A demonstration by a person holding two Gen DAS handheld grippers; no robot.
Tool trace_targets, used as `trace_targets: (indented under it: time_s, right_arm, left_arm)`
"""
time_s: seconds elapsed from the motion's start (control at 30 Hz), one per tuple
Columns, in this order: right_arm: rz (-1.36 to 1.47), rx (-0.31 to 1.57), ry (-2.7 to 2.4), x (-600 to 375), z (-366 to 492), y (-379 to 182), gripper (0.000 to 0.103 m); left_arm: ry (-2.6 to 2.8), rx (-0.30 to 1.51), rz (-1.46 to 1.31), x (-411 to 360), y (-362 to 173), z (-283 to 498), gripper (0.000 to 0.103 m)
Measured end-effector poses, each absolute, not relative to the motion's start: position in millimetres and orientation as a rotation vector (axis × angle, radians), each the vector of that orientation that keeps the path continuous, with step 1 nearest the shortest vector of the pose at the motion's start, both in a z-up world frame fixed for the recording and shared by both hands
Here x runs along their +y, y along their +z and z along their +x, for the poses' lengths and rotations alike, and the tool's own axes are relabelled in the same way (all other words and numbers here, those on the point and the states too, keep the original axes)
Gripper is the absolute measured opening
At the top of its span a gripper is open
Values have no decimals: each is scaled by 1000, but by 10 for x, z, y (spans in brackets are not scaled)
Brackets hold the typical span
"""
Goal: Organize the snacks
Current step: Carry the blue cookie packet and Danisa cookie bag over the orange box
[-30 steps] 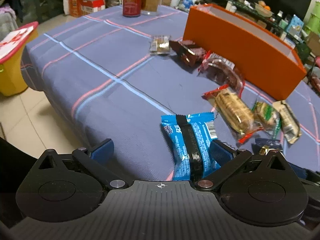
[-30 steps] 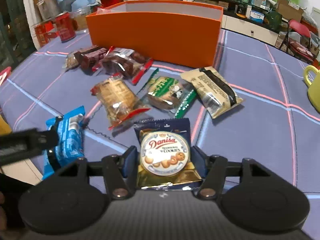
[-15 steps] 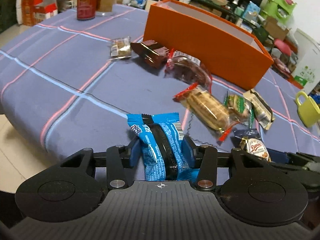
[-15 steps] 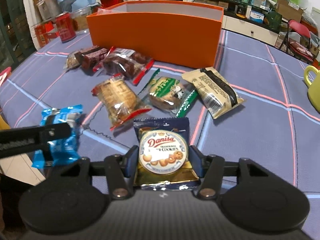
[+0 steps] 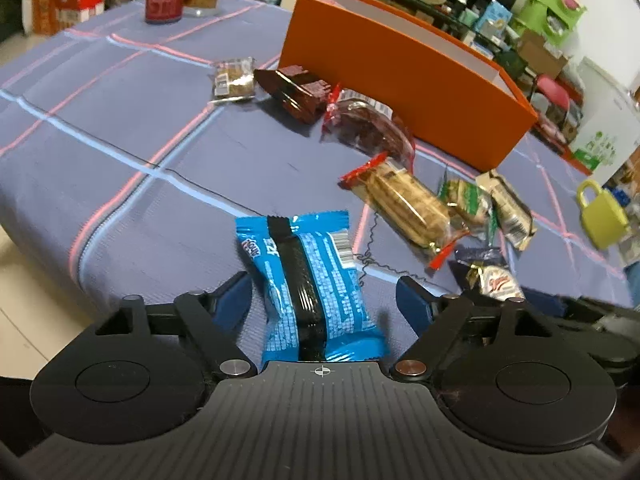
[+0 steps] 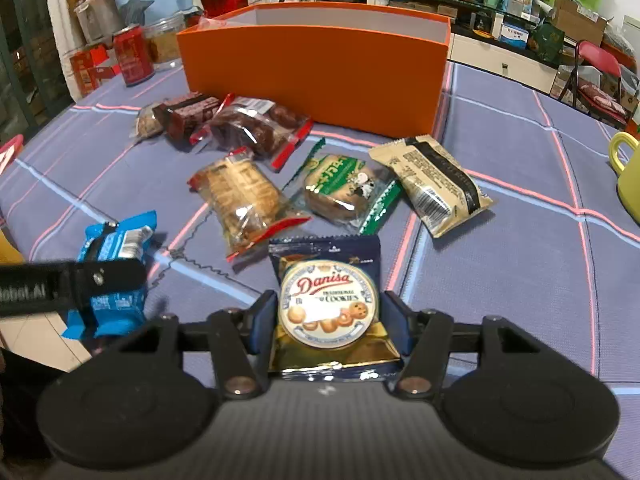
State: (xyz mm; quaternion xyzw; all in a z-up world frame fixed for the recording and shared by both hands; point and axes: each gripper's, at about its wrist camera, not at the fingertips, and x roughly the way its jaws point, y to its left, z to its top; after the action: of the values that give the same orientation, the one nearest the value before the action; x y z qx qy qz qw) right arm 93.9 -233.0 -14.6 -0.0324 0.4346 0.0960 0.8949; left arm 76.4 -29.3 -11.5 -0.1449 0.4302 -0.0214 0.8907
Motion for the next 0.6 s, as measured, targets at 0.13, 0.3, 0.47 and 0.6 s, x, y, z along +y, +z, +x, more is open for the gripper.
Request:
trace_targets:
  time_s: [0.13,0.3,0.47,0.6]
  right_arm:
    - [-70,907,199,-2325,946,-142,60]
    - [-82,907,202,-2305,929,-132,53]
    - [-126,894,218,-2210,875,-122,49]
    - [-142,843,214,-2188,817,-30,48]
  left_arm:
    - [-12,872,-210,-353,-125,755,39]
    - [-67,888,-206,-265,-103,786,36]
    - [-107,799,-89,-228,103,758,35]
    - [-101,726,-25,-183,331,797,36]
